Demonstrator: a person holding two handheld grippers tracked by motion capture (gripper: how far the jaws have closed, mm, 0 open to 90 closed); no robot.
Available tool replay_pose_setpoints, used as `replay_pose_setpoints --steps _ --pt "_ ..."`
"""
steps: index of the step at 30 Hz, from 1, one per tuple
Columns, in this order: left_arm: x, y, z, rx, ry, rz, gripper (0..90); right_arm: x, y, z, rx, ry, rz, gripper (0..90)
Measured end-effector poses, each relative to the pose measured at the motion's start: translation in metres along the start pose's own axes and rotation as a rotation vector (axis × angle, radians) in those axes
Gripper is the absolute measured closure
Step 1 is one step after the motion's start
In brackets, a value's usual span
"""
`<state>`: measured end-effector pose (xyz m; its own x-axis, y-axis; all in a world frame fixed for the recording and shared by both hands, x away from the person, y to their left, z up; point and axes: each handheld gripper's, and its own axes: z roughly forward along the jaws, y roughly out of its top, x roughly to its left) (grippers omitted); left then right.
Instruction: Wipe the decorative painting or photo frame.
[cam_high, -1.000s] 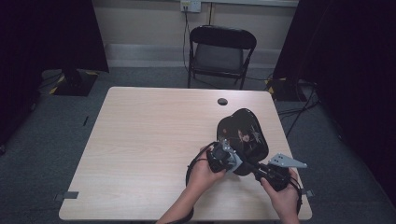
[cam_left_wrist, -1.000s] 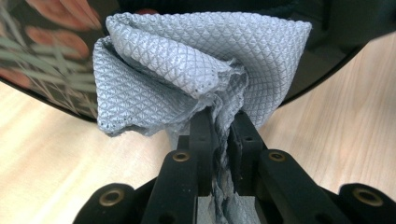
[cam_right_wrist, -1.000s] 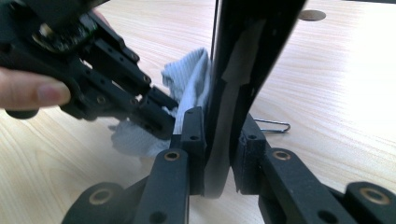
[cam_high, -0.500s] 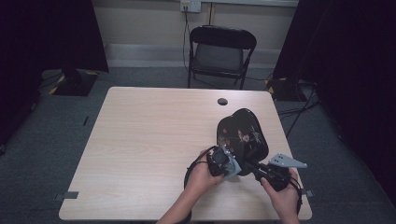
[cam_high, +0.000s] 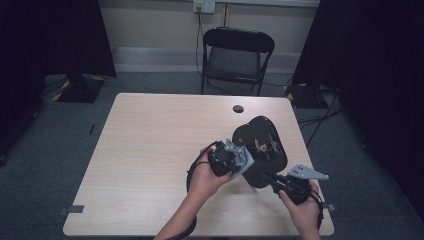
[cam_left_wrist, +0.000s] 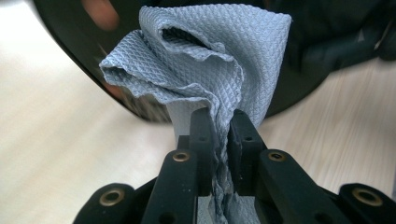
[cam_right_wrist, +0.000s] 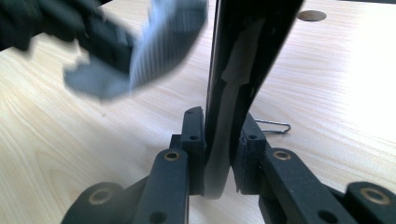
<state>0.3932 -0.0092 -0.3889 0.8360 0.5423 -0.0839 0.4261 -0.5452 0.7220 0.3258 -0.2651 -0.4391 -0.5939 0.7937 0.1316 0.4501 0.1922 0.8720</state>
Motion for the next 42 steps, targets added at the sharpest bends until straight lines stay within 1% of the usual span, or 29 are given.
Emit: replay_pose_setpoints --steps 3,4,7,9,10,11,14,16,17,20,22,30,35,42 --pt "0.002 0.017 -0.017 -0.057 0.014 0.008 81.8 0.000 0.000 0.000 0.000 0.001 0.001 77.5" --pt "0.002 0.023 -0.022 -0.068 0.020 0.012 81.8 0.000 0.000 0.000 0.000 0.001 0.001 77.5" --pt "0.000 0.040 -0.035 -0.132 0.034 0.029 81.8 0.000 0.000 0.000 -0.001 0.001 0.001 77.4" --pt "-0.003 0.049 -0.041 -0.183 0.031 0.033 81.9 0.000 0.000 0.000 0.001 0.001 0.000 77.5" --pt "-0.005 0.053 -0.043 -0.198 0.029 0.036 81.9 0.000 0.000 0.000 0.003 0.000 0.002 77.5" --pt "-0.008 0.059 -0.044 -0.214 0.032 0.052 81.9 0.000 0.000 0.000 0.003 0.000 0.002 77.5" --pt "-0.015 0.068 -0.042 -0.232 0.021 0.069 81.9 0.000 0.000 0.000 0.004 0.000 0.002 77.5" --pt "-0.020 0.073 -0.039 -0.233 0.022 0.078 81.8 0.000 -0.001 0.000 0.003 0.002 0.003 77.4" --pt "-0.022 0.075 -0.037 -0.236 0.015 0.081 81.5 0.000 -0.001 0.000 0.004 0.003 0.005 77.4" --pt "-0.026 0.078 -0.029 -0.220 0.005 0.092 81.3 0.000 -0.001 0.001 0.003 0.001 0.002 77.5" --pt "-0.027 0.078 -0.025 -0.200 0.001 0.103 81.5 0.000 -0.001 0.001 0.002 0.000 0.000 77.5" --pt "-0.029 0.070 -0.015 -0.161 -0.007 0.114 81.9 0.001 0.000 0.001 0.006 -0.005 0.002 77.7" --pt "-0.030 0.059 -0.005 -0.114 -0.005 0.131 81.9 0.002 0.000 0.002 0.005 -0.006 0.002 77.6" --pt "-0.029 0.036 0.014 -0.045 -0.012 0.120 81.9 0.002 0.000 0.002 0.004 -0.008 0.001 77.8"
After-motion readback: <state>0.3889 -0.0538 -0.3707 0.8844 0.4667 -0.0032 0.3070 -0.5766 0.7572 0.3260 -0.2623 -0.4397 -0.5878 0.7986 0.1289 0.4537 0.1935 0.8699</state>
